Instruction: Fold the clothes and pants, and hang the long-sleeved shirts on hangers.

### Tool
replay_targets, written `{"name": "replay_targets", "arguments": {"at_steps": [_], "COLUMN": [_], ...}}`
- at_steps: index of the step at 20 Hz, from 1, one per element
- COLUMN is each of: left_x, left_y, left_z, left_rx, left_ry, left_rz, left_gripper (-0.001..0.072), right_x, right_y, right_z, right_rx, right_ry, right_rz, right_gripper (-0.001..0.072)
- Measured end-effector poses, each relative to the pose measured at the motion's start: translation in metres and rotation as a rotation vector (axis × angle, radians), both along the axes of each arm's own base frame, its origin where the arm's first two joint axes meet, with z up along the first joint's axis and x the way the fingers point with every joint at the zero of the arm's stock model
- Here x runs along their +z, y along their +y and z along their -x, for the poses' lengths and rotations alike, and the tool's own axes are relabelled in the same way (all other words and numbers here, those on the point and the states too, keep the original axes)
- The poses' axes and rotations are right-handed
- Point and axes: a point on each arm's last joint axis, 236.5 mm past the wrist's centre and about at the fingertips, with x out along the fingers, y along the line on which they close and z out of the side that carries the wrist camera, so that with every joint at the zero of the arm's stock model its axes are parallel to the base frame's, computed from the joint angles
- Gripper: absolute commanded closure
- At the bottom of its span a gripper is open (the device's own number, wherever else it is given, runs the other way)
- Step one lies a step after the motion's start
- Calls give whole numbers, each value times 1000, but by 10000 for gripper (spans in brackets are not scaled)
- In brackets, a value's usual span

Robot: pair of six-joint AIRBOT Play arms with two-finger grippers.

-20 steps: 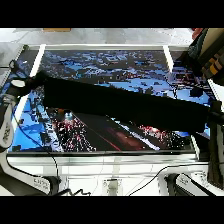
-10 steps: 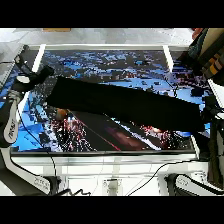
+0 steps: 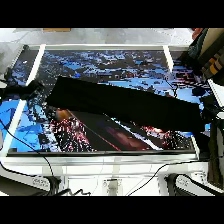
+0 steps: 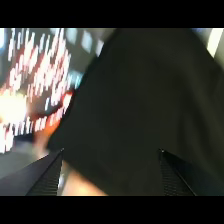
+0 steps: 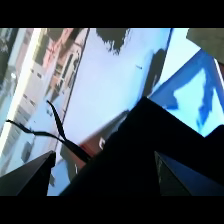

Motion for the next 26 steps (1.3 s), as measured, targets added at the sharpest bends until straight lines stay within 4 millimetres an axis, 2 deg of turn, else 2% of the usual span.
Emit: {"name": "replay_targets", "arguments": {"at_steps": [2,5,8,12,13,15,16,19,20,21,23,26], "left_x": [-24,-49,-63,-74,-75,-73,-73,-51,-39,-23,9,70], "left_y": [-6,-18,-31,-45,-46,-38,-34,-24,-21,-17,-18,-28], "left_z": [20,31,22,-4,-11,-25,-30,-48,-52,-58,-61,-56], "left_rx": [24,93,153,217,231,271,282,325,325,321,270,154], "left_ry": [74,113,91,19,-7,-67,-91,-181,-212,-255,-319,-420], "left_rz": [38,95,133,128,112,64,39,7,-10,-33,-90,-178], "left_gripper": [-11,-11,-10,13,74,496,690,699,700,700,700,700], "right_x": [-2,-4,-4,-3,0,12,19,53,65,78,103,128], "right_y": [2,4,5,8,10,15,19,34,42,53,81,141], "right_z": [1,2,2,1,-1,-8,-11,-28,-35,-44,-62,-91], "right_rx": [12,22,24,56,86,180,233,383,428,473,553,673], "right_ry": [12,22,25,40,50,73,84,85,77,62,21,-51], "right_rz": [-1,-3,-3,5,22,83,112,198,220,246,298,352], "right_gripper": [22,22,22,23,24,25,67,520,630,696,697,698]}}
